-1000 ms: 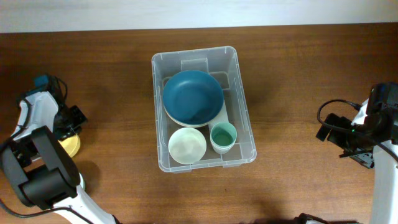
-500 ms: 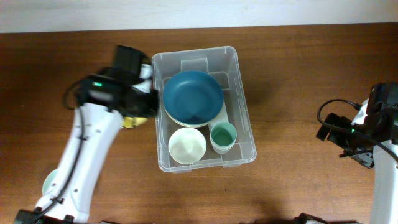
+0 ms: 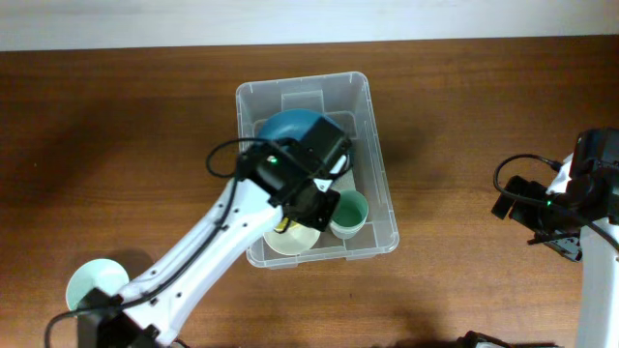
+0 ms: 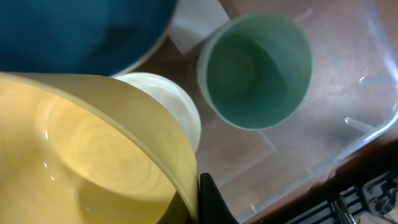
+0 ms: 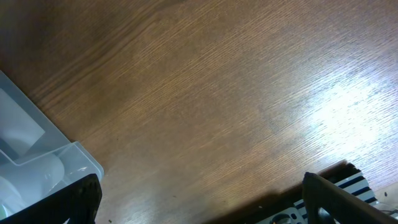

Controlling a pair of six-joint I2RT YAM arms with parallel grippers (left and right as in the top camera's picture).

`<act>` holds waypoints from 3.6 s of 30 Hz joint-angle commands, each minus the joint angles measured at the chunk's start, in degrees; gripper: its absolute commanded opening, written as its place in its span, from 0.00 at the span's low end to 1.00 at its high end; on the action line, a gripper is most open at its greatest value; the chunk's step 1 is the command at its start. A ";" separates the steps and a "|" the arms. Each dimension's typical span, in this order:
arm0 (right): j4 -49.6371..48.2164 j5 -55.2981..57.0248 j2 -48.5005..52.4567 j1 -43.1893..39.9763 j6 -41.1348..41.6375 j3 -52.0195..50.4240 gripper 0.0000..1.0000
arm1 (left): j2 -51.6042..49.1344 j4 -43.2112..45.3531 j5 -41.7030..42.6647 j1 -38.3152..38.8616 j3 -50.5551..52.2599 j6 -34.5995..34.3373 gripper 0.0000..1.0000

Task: Pack container
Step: 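Lower the yellow bowl into the white bowl and release, then move the left gripper to the mint bowl and grasp its rim, then stack the mint bowl onto the yellow bowl in the container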

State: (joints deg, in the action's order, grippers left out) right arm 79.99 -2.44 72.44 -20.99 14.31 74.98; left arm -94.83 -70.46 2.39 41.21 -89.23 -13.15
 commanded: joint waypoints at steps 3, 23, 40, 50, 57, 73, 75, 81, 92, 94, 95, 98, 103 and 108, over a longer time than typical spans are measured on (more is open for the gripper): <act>0.13 -0.13 0.04 0.39 -0.37 -0.04 0.99 | -2.51 -0.96 -0.22 0.74 0.26 -0.96 0.40; -0.04 -0.13 0.04 0.42 -0.37 -0.04 0.99 | 16.20 -6.36 -11.34 -37.62 0.15 -14.51 0.40; -0.55 -1.03 0.04 0.42 -0.37 -0.04 0.99 | 19.19 0.85 -8.92 -69.02 21.29 -29.97 0.52; -0.44 -1.03 0.04 0.42 -0.37 -0.04 0.99 | 17.73 16.15 -12.81 -72.19 39.80 -29.90 0.59; -0.31 -1.01 0.04 0.42 -0.37 -0.04 0.99 | 10.64 22.49 -13.38 -72.19 42.71 -29.86 0.63; -0.26 -0.96 0.04 0.39 -0.57 -0.04 0.99 | 6.45 25.46 2.34 -72.06 37.73 -18.60 0.01; -0.26 -0.96 0.04 0.39 -0.57 -0.04 0.99 | 6.64 23.41 4.15 -71.63 34.51 -18.38 0.01; -0.33 -0.96 0.04 0.39 -0.55 -0.04 0.99 | 10.05 14.51 4.72 -61.68 21.77 -13.18 0.01; -0.52 -0.96 0.04 0.39 -0.57 -0.04 0.99 | 12.68 7.80 4.92 -25.73 3.82 -1.27 0.00; -0.52 -0.96 0.04 0.39 -0.55 -0.04 0.99 | 12.57 7.82 4.92 -20.13 3.78 -1.29 0.00; -0.55 -0.96 0.04 0.39 -0.55 -0.04 0.99 | 12.44 7.80 4.92 -17.42 3.78 -1.29 0.01; -0.55 -0.96 0.04 0.39 -0.55 -0.04 0.99 | 11.39 7.85 4.92 -10.16 3.78 -1.31 0.01; -0.50 -0.98 0.04 0.39 -0.55 -0.04 0.99 | 8.55 7.82 4.92 -4.35 3.78 -1.29 0.01; -0.46 -0.98 0.04 0.42 -0.55 -0.04 0.99 | 6.84 7.41 4.92 -2.29 3.78 -1.29 0.28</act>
State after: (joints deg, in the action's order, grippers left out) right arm 79.50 -3.07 72.44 -20.95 14.11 74.98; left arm -87.44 -62.72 7.27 38.20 -84.51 -15.55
